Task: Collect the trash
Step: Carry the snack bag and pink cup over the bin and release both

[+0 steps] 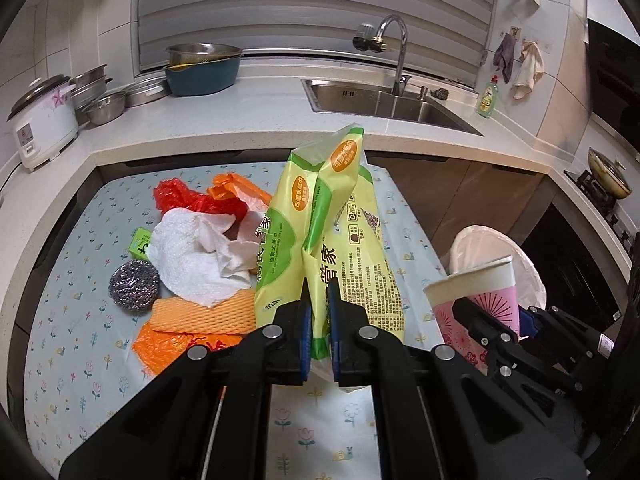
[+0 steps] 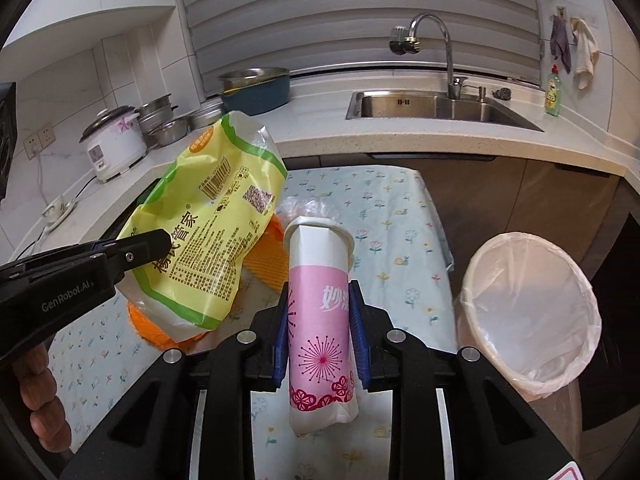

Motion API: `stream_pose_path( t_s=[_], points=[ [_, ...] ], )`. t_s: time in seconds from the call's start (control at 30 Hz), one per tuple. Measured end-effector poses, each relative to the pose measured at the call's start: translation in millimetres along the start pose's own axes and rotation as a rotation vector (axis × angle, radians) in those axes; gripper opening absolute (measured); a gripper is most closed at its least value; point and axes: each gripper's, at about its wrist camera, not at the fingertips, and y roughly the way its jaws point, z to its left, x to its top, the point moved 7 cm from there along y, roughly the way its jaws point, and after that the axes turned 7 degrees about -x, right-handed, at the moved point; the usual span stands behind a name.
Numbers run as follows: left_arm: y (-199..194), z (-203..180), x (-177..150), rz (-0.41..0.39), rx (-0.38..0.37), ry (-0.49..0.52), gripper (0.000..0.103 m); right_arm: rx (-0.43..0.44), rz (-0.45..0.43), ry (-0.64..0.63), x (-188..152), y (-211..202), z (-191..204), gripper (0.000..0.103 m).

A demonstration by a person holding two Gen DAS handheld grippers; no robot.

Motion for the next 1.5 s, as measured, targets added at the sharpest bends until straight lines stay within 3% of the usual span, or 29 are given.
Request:
stream_pose_path(
  t_s=[0.37,0.53,0.77,1.03,1.3,1.5],
  points=[
    [5.2,-91.5,15.4,-0.011,-0.134,0.099,0.006,-0.137,-0.056,0.110,6.3,-32.2,-96.2,0.025],
    [22.2,-121.1,16.8,0.000,-0.160,0.144,0.006,-0.197,-0.051,0.157,1.0,-31.5,-132.3,0.025],
    [44.1,-134.9,27.7,0.032,-0.213,0.123,0.006,-0.242,-0.037,0.192,-2.8,-20.0,-162.4,0.025],
    [89.3,-177.0,35.5,0.099,-0.306,0.151,0.006,-0.280,-0.008,0.255,-2.6,1.9,-199.4,0.025],
    [134.5,-205.7,32.3,0.155,-0.357,0.174,0.010,-0.306,0.011,0.272,-3.2,16.7,-219.0,0.025],
    [143.6,-208.4,34.5,0.155,-0.362,0.165,0.013,-0.305,0.014,0.290,1.7,25.9,-228.8,0.027]
  ],
)
